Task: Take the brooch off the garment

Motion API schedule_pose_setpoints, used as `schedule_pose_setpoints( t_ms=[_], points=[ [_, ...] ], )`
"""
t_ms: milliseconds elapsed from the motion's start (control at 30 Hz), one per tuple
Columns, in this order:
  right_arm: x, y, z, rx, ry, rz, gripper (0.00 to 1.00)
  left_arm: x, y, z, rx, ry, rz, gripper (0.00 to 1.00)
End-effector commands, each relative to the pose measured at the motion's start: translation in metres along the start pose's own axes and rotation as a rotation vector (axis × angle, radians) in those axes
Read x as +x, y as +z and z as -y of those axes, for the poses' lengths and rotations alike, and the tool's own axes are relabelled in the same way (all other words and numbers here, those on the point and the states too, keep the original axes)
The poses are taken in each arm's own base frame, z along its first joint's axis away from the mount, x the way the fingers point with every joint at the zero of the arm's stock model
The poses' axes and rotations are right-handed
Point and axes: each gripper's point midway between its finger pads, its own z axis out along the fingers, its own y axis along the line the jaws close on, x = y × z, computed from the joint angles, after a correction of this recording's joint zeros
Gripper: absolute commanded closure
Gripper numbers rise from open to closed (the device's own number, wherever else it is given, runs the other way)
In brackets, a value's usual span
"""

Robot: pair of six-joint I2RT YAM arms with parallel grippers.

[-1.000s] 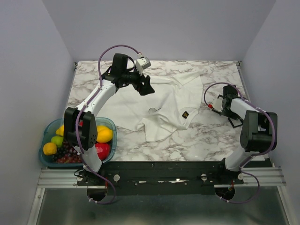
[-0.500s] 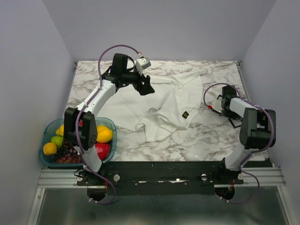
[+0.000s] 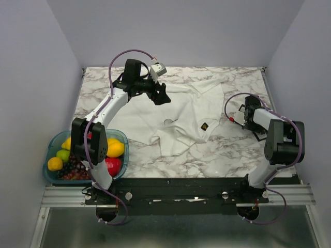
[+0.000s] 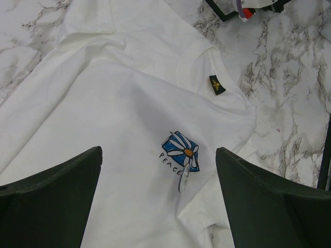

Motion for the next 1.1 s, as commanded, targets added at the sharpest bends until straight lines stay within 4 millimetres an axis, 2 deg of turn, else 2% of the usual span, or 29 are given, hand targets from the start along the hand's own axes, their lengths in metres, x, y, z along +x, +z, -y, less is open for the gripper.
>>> schedule_pose_setpoints(
  t_ms=[0,233,600,633,667,700,733,800,833,867,900,933,967,1000,1067],
  points=[
    [0.011,-0.006,-0.01,-0.028,-0.005,-0.018,0.68,-0.011,0.004,0.003,0.032,0.014,0.028,0.01],
    [0.011,-0.012,-0.016,-0.075,0.003,-0.006,0.66,-0.01,0.004,0.003,0.034,0.012,0.027,0.01],
    [0.003,-0.025,-0.014,-0.125,0.045,0.056,0.63,-0.011,0.002,0.006,0.038,0.019,0.032,0.01],
    [-0.001,-0.029,-0.022,-0.176,0.052,0.088,0.63,-0.01,0.002,0.006,0.038,0.017,0.03,0.01],
    [-0.006,-0.037,-0.016,-0.181,0.07,0.125,0.63,-0.011,0.001,0.007,0.041,0.021,0.032,0.01],
    [-0.01,-0.044,-0.016,-0.202,0.083,0.164,0.62,-0.01,0.0,0.007,0.041,0.02,0.026,0.01],
    [-0.02,-0.055,-0.028,-0.28,0.083,0.23,0.62,-0.008,0.0,0.008,0.042,0.022,0.021,0.01],
    [-0.032,-0.079,-0.022,-0.31,0.09,0.329,0.61,-0.001,-0.002,0.01,0.048,0.039,-0.001,0.01],
    [-0.042,-0.094,-0.035,-0.39,0.081,0.413,0.6,0.004,-0.002,0.01,0.047,0.042,-0.017,0.01],
    [-0.049,-0.105,-0.038,-0.417,0.072,0.461,0.6,0.009,-0.003,0.01,0.048,0.058,-0.032,0.01],
    [-0.059,-0.125,-0.031,-0.422,0.057,0.536,0.6,0.017,-0.005,0.013,0.054,0.055,-0.059,0.01],
    [-0.059,-0.145,-0.048,-0.505,0.007,0.585,0.59,0.024,-0.006,0.013,0.06,0.085,-0.076,0.01],
    [-0.076,-0.169,-0.055,-0.57,-0.006,0.716,0.58,0.028,-0.007,0.013,0.062,0.089,-0.089,0.01],
    [-0.087,-0.188,-0.053,-0.581,-0.042,0.78,0.57,0.036,-0.008,0.016,0.07,0.074,-0.115,0.01],
    [-0.103,-0.215,-0.062,-0.653,-0.071,0.873,0.57,0.045,-0.009,0.018,0.082,0.085,-0.142,0.02]
  ],
)
